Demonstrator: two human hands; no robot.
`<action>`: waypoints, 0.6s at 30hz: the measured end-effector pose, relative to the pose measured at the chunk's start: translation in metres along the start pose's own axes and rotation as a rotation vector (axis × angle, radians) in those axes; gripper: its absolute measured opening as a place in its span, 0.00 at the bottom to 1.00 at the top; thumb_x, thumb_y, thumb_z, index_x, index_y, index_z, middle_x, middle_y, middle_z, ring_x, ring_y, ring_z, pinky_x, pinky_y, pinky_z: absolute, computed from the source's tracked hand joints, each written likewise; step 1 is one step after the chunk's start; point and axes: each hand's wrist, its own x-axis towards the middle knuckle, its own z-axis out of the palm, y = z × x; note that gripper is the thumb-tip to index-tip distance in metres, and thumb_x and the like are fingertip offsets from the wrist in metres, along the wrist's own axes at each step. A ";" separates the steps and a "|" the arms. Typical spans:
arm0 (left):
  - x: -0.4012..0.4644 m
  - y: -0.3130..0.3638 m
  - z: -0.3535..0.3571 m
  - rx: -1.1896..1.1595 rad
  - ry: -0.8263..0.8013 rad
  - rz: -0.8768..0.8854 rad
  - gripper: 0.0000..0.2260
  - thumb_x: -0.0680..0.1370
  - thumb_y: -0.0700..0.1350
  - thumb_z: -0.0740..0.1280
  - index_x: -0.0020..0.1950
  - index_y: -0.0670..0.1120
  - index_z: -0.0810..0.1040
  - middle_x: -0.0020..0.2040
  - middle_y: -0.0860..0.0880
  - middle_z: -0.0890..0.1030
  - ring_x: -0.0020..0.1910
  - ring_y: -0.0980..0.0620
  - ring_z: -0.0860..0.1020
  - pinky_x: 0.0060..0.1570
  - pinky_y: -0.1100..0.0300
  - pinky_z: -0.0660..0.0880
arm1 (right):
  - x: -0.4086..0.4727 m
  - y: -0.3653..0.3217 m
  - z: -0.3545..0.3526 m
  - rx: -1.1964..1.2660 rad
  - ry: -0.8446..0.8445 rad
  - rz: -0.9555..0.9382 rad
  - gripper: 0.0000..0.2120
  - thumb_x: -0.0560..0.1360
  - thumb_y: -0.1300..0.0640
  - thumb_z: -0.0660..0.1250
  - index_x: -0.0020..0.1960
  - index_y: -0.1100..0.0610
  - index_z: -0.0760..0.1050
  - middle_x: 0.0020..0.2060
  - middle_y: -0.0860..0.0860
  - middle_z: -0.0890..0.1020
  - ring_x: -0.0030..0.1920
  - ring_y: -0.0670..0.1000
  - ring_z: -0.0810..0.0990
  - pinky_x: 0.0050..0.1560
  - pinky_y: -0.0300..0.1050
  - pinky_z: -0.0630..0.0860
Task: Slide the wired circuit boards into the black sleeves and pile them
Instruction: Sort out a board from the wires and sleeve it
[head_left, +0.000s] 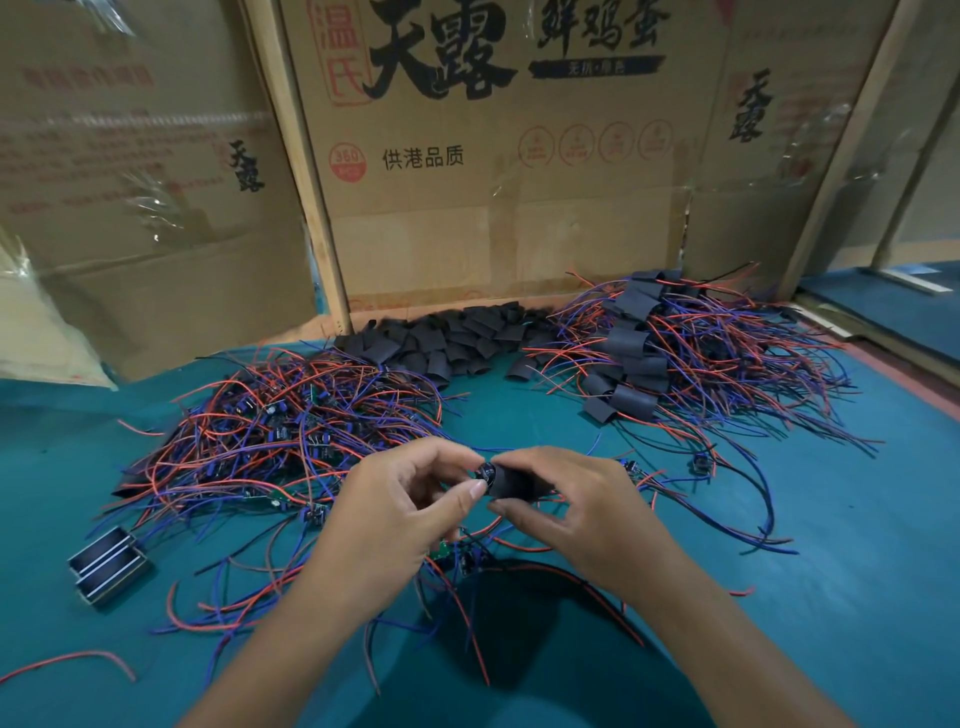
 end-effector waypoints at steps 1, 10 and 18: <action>0.000 0.000 0.001 -0.012 0.020 -0.006 0.09 0.76 0.34 0.72 0.49 0.48 0.82 0.37 0.48 0.82 0.28 0.51 0.76 0.29 0.57 0.70 | 0.000 0.000 0.000 0.003 0.006 0.000 0.13 0.74 0.55 0.72 0.58 0.56 0.79 0.46 0.44 0.82 0.46 0.39 0.79 0.51 0.33 0.75; 0.000 0.001 0.002 0.079 0.038 0.055 0.06 0.77 0.35 0.71 0.43 0.45 0.83 0.32 0.47 0.81 0.29 0.52 0.79 0.32 0.63 0.74 | 0.000 -0.002 0.002 -0.023 0.025 -0.002 0.13 0.73 0.53 0.73 0.57 0.54 0.79 0.46 0.42 0.81 0.45 0.38 0.78 0.50 0.31 0.74; 0.001 -0.005 0.007 -0.019 0.082 0.021 0.06 0.76 0.33 0.70 0.43 0.42 0.82 0.33 0.44 0.83 0.31 0.50 0.81 0.33 0.62 0.77 | 0.001 -0.006 0.005 -0.026 -0.047 0.061 0.15 0.75 0.47 0.69 0.56 0.55 0.79 0.45 0.46 0.83 0.45 0.46 0.79 0.49 0.44 0.75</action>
